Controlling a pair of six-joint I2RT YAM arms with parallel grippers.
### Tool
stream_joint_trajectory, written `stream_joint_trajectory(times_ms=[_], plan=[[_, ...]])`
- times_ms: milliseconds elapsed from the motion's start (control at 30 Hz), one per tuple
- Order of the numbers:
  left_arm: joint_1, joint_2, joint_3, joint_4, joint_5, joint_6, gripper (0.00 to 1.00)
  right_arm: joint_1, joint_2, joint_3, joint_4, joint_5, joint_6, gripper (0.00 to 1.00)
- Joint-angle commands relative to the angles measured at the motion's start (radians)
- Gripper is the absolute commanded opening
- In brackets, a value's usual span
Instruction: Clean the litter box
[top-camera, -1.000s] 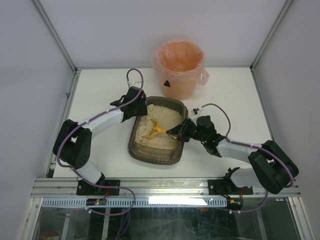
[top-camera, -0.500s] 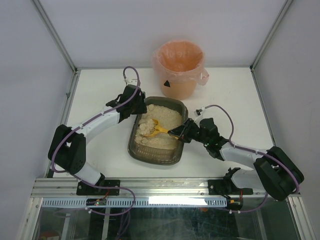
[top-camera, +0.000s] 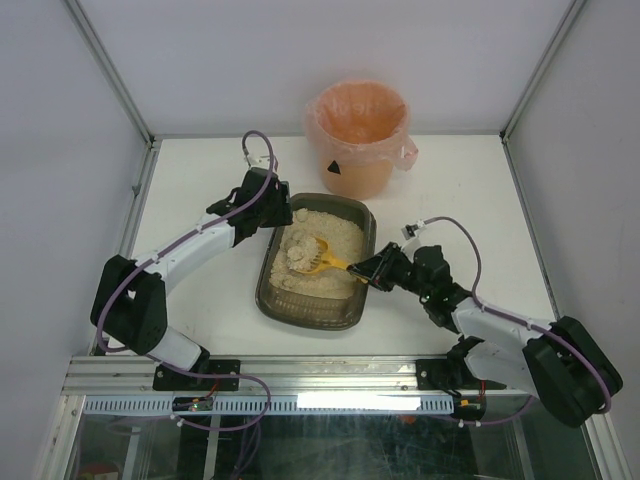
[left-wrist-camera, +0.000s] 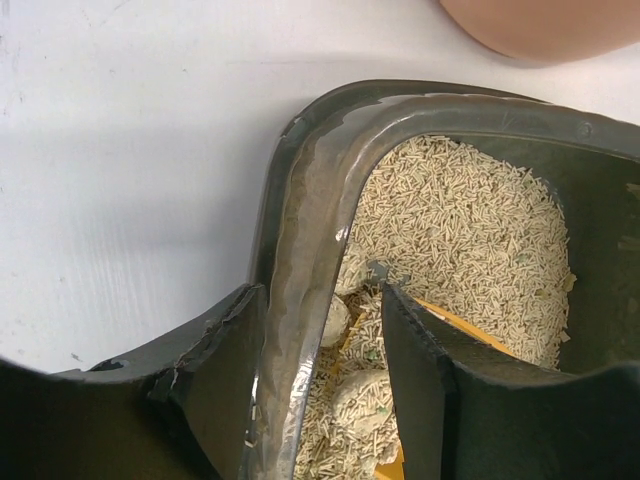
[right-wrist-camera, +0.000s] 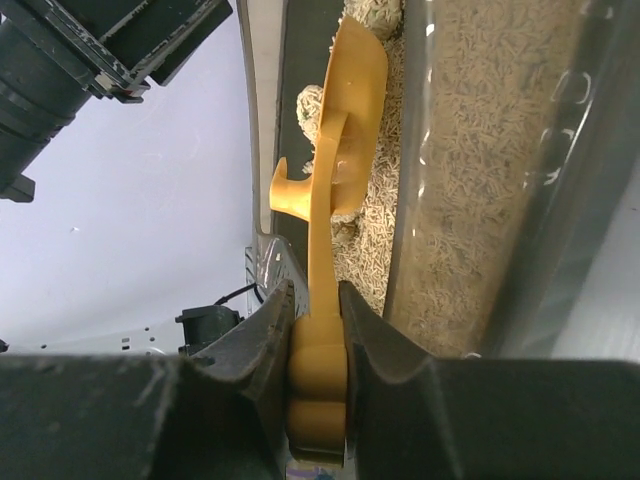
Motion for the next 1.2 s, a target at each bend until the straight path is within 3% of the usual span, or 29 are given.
stream_joint_trajectory(times_ms=[0, 233, 733, 1167], plan=[[0.012, -0.059, 0.019, 0.017, 0.028, 0.019, 0.52, -0.014, -0.049, -0.018, 0.13, -0.036, -0.038, 0.0], [0.015, -0.07, 0.019, 0.017, 0.039, 0.019, 0.52, -0.029, -0.105, -0.092, 0.242, -0.061, -0.027, 0.0], [0.039, -0.198, 0.02, 0.019, 0.009, 0.026, 0.55, -0.063, -0.359, -0.207, 0.255, -0.006, 0.015, 0.0], [0.065, -0.264, 0.008, 0.018, -0.015, 0.062, 0.57, -0.121, -0.281, -0.266, 0.457, -0.004, 0.159, 0.0]])
